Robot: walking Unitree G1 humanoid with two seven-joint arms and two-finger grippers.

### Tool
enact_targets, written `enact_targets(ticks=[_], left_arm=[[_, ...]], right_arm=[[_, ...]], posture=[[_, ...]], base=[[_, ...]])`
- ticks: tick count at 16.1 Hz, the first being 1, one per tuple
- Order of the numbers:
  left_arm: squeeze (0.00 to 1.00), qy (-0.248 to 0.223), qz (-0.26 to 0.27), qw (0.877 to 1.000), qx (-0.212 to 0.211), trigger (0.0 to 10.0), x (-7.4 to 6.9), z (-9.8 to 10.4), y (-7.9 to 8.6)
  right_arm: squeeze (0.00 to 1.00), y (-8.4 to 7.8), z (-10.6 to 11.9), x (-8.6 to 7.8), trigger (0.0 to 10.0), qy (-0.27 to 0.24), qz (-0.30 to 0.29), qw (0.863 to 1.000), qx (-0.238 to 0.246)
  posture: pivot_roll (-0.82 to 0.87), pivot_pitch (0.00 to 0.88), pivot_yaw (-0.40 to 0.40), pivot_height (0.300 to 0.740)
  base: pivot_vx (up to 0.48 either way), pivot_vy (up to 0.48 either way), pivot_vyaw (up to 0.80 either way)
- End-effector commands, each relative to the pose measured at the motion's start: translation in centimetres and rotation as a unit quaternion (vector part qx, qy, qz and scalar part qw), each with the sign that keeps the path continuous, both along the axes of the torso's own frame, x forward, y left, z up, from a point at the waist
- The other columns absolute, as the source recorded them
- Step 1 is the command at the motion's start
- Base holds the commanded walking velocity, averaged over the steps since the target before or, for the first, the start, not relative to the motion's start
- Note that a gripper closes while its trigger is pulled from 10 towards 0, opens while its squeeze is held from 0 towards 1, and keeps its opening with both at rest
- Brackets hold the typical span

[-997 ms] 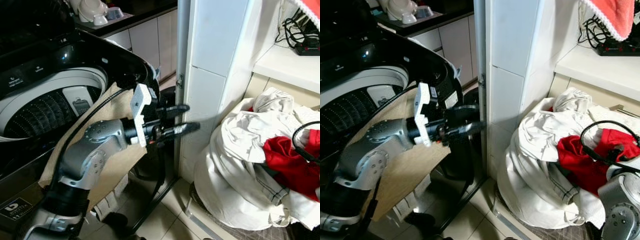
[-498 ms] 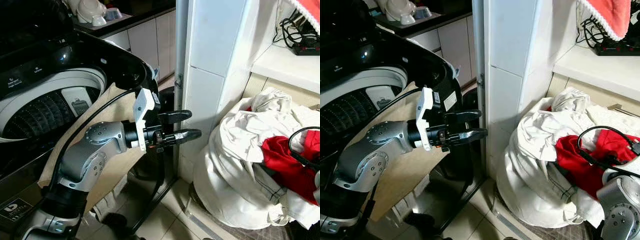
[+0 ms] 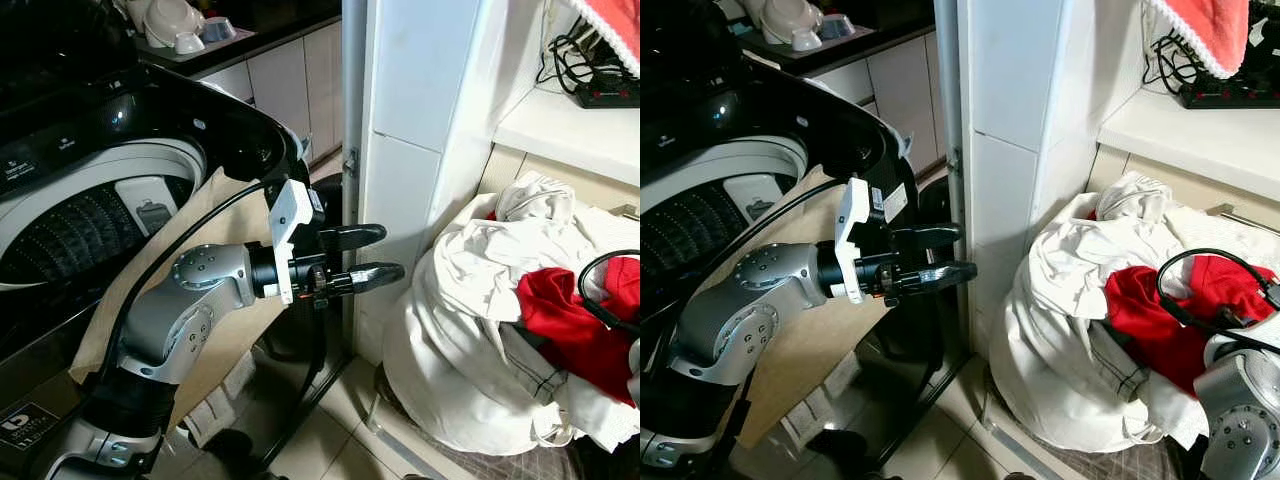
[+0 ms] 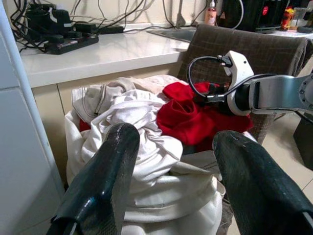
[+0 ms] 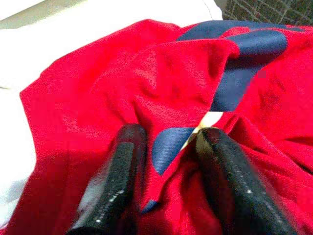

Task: Clothes washing

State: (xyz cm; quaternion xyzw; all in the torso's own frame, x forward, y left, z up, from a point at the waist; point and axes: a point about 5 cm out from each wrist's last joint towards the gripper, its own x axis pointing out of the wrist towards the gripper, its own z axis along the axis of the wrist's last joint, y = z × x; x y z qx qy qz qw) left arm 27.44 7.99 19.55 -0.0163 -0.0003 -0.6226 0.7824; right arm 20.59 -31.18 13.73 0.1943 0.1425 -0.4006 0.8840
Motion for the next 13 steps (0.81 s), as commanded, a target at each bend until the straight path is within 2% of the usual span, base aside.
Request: enact_targets(ticks=[1,7,9,11,13], left_arm=[[0.0,-0.011,0.002,1.0,0.004,10.0,-0.1,0.3,0.1],[0.0,-0.001,-0.038,0.999,-0.006,10.0,-0.9,0.3,-0.2],[0.0,-0.002,-0.051,0.999,0.011,10.0,-1.2,-0.2,-0.3],[0.0,-0.022,-0.077,0.996,0.039,10.0,-1.8,-1.3,-0.2],[0.0,-0.007,-0.064,0.997,0.042,10.0,-1.6,-2.1,0.1]], right_arm=[[0.0,0.2,-0.3,0.1,0.0,-0.003,0.004,1.0,0.015],[0.0,0.2,0.0,0.3,0.0,-0.014,0.008,1.0,0.017],[0.0,0.2,0.2,0.4,0.0,-0.019,0.009,1.0,0.014],[0.0,0.1,0.4,0.4,0.0,-0.024,0.008,1.0,0.01],[0.0,0.1,0.7,0.5,0.0,-0.029,0.008,1.0,0.006]], posture=[[-0.19,0.0,0.088,0.74],[-0.2,0.0,0.086,0.74],[-0.2,0.0,0.085,0.74],[-0.2,0.0,0.085,0.74],[-0.2,0.0,0.087,0.74]], base=[[0.0,0.0,0.0],[0.0,0.0,0.0],[0.0,0.0,0.0],[0.0,0.0,0.0],[0.0,0.0,0.0]])
